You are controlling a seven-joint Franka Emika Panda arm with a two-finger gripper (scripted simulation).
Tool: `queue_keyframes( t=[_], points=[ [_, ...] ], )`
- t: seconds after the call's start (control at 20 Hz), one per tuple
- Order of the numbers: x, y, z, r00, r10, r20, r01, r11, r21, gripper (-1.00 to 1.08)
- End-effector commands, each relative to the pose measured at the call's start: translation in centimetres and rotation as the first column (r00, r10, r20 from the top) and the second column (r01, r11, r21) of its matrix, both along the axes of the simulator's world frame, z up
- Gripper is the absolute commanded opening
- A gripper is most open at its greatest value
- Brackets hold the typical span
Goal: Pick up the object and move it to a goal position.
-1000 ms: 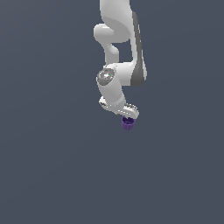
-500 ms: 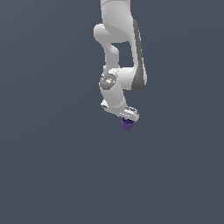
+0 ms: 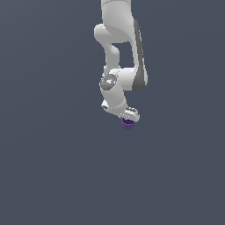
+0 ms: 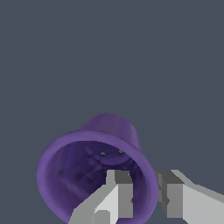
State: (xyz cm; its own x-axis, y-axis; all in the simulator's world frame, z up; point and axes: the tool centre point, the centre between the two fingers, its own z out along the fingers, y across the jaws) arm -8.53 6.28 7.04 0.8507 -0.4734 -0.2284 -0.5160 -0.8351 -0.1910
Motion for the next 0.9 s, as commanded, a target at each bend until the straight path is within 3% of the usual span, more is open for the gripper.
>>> queue_keyframes(
  t=[0.0,0.45,0.85],
  points=[
    [0.0,0.0,0.0,1.000,0.000,0.000,0.000,1.000,0.000,-1.00],
    [0.0,-0.9,2.8,1.000,0.000,-0.001,0.000,1.000,0.000,-1.00],
    [-0.1,-2.8,8.9,1.000,-0.001,-0.001,0.001,1.000,-0.001,-1.00]
  ],
)
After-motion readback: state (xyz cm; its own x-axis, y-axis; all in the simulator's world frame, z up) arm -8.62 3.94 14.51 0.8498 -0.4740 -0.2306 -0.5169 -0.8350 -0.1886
